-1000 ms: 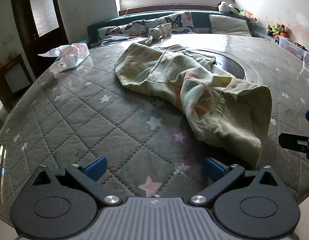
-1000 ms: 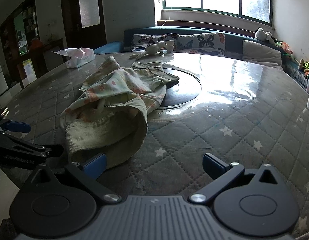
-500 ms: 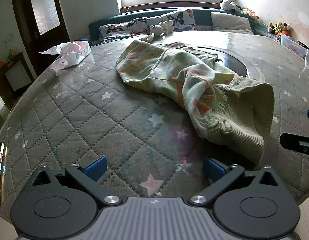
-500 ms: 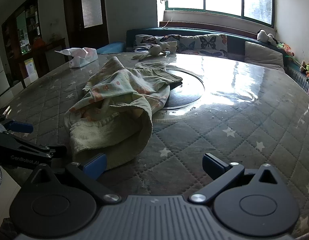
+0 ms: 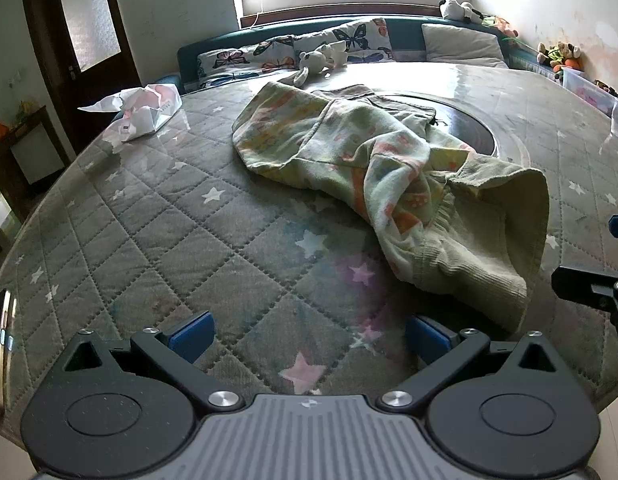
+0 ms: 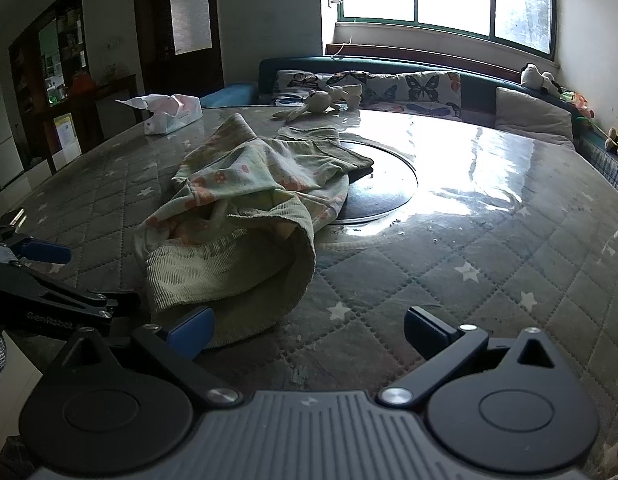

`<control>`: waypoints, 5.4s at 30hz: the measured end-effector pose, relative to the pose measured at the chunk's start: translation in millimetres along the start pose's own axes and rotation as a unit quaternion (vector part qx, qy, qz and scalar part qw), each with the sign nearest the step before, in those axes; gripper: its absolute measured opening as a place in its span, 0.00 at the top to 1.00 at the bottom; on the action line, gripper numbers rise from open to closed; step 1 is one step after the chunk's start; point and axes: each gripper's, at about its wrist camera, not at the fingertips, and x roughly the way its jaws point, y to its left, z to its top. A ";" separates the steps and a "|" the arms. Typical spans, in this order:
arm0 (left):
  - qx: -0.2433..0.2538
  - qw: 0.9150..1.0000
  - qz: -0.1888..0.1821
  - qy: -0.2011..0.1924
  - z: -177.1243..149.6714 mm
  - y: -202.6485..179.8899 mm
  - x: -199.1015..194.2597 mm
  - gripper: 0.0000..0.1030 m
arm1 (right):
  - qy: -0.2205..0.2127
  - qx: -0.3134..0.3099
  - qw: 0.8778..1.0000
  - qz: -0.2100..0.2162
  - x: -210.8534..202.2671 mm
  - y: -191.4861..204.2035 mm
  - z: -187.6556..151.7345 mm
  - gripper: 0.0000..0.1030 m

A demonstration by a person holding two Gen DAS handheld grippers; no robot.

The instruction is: Fold clothes

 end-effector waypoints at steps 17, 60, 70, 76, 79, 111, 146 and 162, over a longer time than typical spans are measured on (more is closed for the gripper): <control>-0.007 1.000 0.013 -0.015 17.4 10.9 0.3 0.00 | -0.014 -0.011 1.000 0.006 3.3 -2.3 16.9 0.06; 0.132 0.981 -0.145 -0.011 177.8 -84.0 125.8 0.47 | 0.013 0.026 0.998 0.052 75.4 -52.8 66.3 0.29; 0.130 0.980 -0.149 0.011 182.0 -88.1 154.8 0.85 | 0.021 0.036 0.998 0.053 84.5 -61.1 67.8 0.29; 0.102 0.982 -0.155 -0.014 183.3 -73.2 140.6 0.97 | 0.018 0.036 0.998 0.042 81.0 -61.0 69.6 0.29; 0.079 0.984 -0.158 -0.040 187.1 -56.2 122.8 0.98 | 0.016 0.036 0.999 0.036 79.2 -60.9 70.5 0.29; 0.133 0.974 -0.178 -0.049 172.5 -51.7 105.0 0.59 | 0.002 0.033 0.999 0.022 78.9 -62.5 84.2 0.29; -0.187 0.976 0.041 -0.106 63.2 216.2 -18.4 0.98 | -0.010 0.009 1.000 0.027 81.3 -54.4 114.6 0.30; -0.188 0.974 0.125 -0.010 56.3 238.8 18.8 0.52 | 0.018 0.026 0.999 0.043 151.6 -76.9 163.5 0.52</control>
